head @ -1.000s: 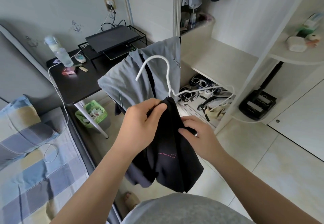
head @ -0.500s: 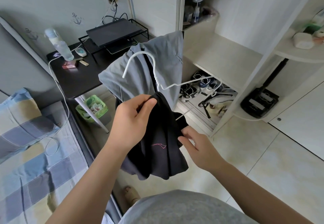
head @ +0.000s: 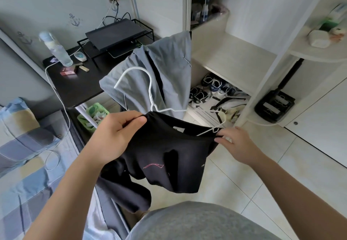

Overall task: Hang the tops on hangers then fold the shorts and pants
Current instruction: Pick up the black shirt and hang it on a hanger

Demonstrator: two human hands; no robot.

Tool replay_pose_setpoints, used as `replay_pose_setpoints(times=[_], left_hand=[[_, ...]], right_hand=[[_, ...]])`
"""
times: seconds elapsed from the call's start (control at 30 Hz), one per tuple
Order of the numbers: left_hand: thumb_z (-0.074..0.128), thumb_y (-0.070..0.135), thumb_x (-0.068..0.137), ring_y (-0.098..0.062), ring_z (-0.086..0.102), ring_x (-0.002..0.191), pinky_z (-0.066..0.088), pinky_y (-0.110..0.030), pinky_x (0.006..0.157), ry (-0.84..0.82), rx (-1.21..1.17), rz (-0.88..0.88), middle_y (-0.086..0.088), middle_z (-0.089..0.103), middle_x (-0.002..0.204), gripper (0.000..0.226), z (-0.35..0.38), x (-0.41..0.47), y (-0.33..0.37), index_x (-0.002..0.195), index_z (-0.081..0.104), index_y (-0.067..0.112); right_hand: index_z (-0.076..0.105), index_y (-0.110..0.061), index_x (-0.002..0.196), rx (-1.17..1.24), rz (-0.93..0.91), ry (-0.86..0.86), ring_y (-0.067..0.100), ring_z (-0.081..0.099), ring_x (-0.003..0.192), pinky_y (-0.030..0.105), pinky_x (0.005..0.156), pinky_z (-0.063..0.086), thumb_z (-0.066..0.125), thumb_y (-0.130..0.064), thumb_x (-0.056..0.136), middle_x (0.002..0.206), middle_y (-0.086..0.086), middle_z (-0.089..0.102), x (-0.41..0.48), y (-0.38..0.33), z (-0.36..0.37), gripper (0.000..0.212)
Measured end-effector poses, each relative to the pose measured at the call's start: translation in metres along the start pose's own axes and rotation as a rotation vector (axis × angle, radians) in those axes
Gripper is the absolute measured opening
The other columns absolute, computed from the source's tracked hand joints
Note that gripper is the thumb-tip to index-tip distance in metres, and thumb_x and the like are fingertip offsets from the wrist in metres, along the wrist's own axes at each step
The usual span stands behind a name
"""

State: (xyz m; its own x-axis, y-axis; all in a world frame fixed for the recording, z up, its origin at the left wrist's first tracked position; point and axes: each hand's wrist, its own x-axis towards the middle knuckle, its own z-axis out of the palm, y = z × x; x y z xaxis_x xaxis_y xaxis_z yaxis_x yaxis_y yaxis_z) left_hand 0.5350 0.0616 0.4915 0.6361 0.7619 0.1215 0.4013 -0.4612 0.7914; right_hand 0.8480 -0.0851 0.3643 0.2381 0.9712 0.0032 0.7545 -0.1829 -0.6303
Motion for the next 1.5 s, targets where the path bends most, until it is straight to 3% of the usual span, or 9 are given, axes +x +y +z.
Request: replay_pose_setpoints(times=[0.1,0.23,0.4,0.57,0.7,0.83,1.2,1.33,1.5], left_hand=[[0.059,0.029,0.100,-0.006,0.038,0.058,0.033,-0.021,0.056,-0.042,0.024,-0.032,-0.006,0.045,0.061,0.029,-0.002,-0.001,-0.005,0.076,0.065,0.014],[0.058,0.029,0.099,-0.006,0.032,0.053,0.031,-0.020,0.053,-0.167,0.047,-0.058,0.005,0.035,0.055,0.035,0.004,0.005,-0.002,0.067,0.055,0.016],[0.056,0.031,0.101,-0.007,0.033,0.057,0.035,-0.030,0.058,-0.282,0.071,0.053,-0.008,0.039,0.060,0.039,0.039,0.016,0.016,0.069,0.052,0.009],[0.062,0.030,0.099,-0.005,0.051,0.062,0.044,-0.024,0.065,-0.235,0.020,0.114,0.010,0.061,0.065,0.022,0.045,0.023,0.013,0.077,0.067,0.026],[0.067,0.026,0.095,-0.004,0.067,0.084,0.046,-0.014,0.077,-0.188,0.010,0.116,0.017,0.073,0.088,0.014,0.021,0.020,-0.002,0.087,0.073,0.036],[0.064,0.027,0.093,-0.015,0.065,0.088,0.049,-0.033,0.084,-0.094,-0.027,0.066,0.006,0.070,0.088,0.012,0.005,0.016,-0.024,0.091,0.074,0.034],[0.063,0.021,0.097,-0.005,0.058,0.084,0.044,-0.006,0.063,-0.014,-0.032,0.030,0.014,0.061,0.089,0.016,0.013,0.010,-0.027,0.092,0.072,0.033],[0.077,0.024,0.087,-0.007,0.061,0.085,0.050,-0.023,0.075,-0.007,-0.057,-0.021,0.015,0.064,0.091,0.026,0.016,0.006,-0.036,0.099,0.062,0.041],[0.066,0.003,0.089,-0.009,0.063,0.084,0.047,-0.020,0.071,0.171,0.163,-0.146,0.018,0.065,0.085,0.039,0.025,-0.003,-0.064,0.095,0.052,0.039]], right_hand=[[0.070,-0.020,0.087,0.050,0.012,0.051,0.004,0.060,0.085,0.021,0.075,0.040,0.065,-0.014,0.094,0.084,-0.016,0.067,0.004,-0.007,-0.023,0.011],[0.073,-0.012,0.104,0.119,-0.059,0.090,-0.001,0.059,0.102,0.007,0.088,0.038,0.060,-0.012,0.098,0.103,-0.008,0.070,0.010,-0.031,-0.041,0.014],[0.069,-0.024,0.099,0.272,-0.169,0.027,0.005,0.064,0.090,0.021,0.082,0.048,0.055,-0.028,0.098,0.094,-0.011,0.070,0.014,-0.096,-0.041,0.015],[0.052,-0.031,0.084,0.424,-0.213,0.017,0.004,0.052,0.066,0.018,0.065,0.041,0.056,-0.036,0.094,0.071,-0.009,0.056,0.015,-0.125,-0.041,0.013],[0.066,-0.023,0.096,0.465,-0.146,0.007,0.006,0.045,0.059,0.019,0.063,0.038,0.069,-0.030,0.091,0.068,-0.003,0.058,0.014,-0.110,-0.053,0.010],[0.078,-0.033,0.083,0.405,-0.049,0.034,0.003,0.036,0.051,0.015,0.052,0.029,0.065,-0.031,0.095,0.052,-0.009,0.041,0.013,-0.098,-0.066,0.018],[0.073,-0.031,0.078,0.418,-0.065,0.129,0.012,0.041,0.047,0.025,0.052,0.038,0.059,-0.032,0.097,0.052,0.015,0.043,0.004,-0.105,-0.071,0.024],[0.075,-0.029,0.083,0.474,-0.053,0.199,0.016,0.032,0.045,0.032,0.047,0.028,0.057,-0.040,0.092,0.048,0.002,0.035,0.003,-0.104,-0.073,0.022],[0.076,-0.034,0.084,0.390,-0.085,0.220,0.043,0.049,0.061,0.046,0.056,0.042,0.058,-0.042,0.092,0.070,0.032,0.054,0.000,-0.101,-0.086,0.021]])
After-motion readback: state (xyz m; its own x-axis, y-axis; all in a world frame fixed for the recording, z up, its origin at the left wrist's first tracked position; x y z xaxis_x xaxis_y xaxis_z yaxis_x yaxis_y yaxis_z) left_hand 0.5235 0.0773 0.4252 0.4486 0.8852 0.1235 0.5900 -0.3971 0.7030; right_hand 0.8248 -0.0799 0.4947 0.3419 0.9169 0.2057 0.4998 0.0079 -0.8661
